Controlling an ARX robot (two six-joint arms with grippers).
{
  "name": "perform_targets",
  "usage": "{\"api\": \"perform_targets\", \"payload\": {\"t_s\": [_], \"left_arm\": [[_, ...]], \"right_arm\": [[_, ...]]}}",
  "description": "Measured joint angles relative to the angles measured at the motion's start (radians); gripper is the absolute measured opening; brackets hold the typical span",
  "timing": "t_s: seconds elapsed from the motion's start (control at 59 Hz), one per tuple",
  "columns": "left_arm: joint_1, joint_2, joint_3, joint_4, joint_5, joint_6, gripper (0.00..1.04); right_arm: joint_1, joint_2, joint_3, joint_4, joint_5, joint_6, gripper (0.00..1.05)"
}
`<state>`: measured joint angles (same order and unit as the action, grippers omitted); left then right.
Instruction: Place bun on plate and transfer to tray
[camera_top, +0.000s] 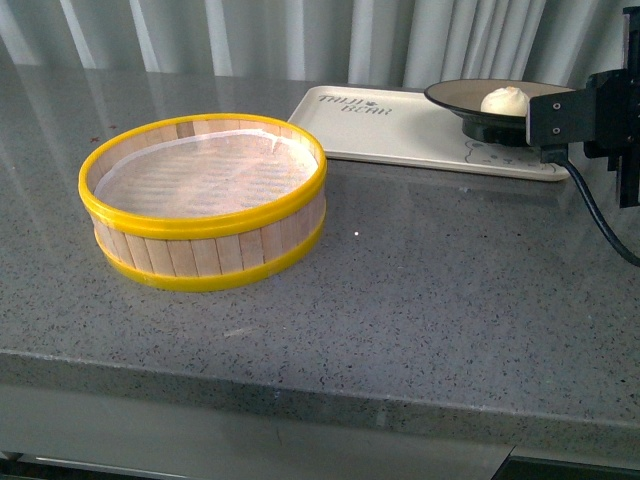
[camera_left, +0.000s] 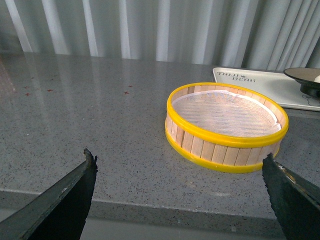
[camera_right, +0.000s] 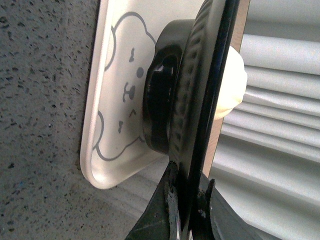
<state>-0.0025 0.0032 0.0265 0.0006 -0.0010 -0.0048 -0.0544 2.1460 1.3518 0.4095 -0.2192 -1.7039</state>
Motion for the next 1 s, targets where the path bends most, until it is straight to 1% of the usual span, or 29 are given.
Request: {"api": "perform_targets", "payload": {"t_s": [0.186,0.576,0.661,0.711,0.965,0.999], "left_arm": [[0.0,0.0,0.0,0.0,0.0,0.0,0.98],[0.0,0.0,0.0,0.0,0.0,0.0,0.98],[0.0,0.0,0.0,0.0,0.0,0.0,0.98],[0.0,0.0,0.0,0.0,0.0,0.0,0.98],[0.0,0.0,0.0,0.0,0.0,0.0,0.98],[0.0,0.0,0.0,0.0,0.0,0.0,0.98]], "right_arm": [[0.021,0.037,0.039,-0.016,0.008,-0.014,0.03],[0.025,0.04,0.046,-0.01,0.029,-0.021,0.03],[0.027,0.04,0.042,-0.006,0.047,-0.022,0.04],[0.027,0.04,0.038,-0.006,0.051,-0.02,0.1],[0.032,0.037,0.001,0.003,0.058,-0.011,0.51],[0.033,0.035,-0.001,0.003,0.058,-0.01,0.54]]}}
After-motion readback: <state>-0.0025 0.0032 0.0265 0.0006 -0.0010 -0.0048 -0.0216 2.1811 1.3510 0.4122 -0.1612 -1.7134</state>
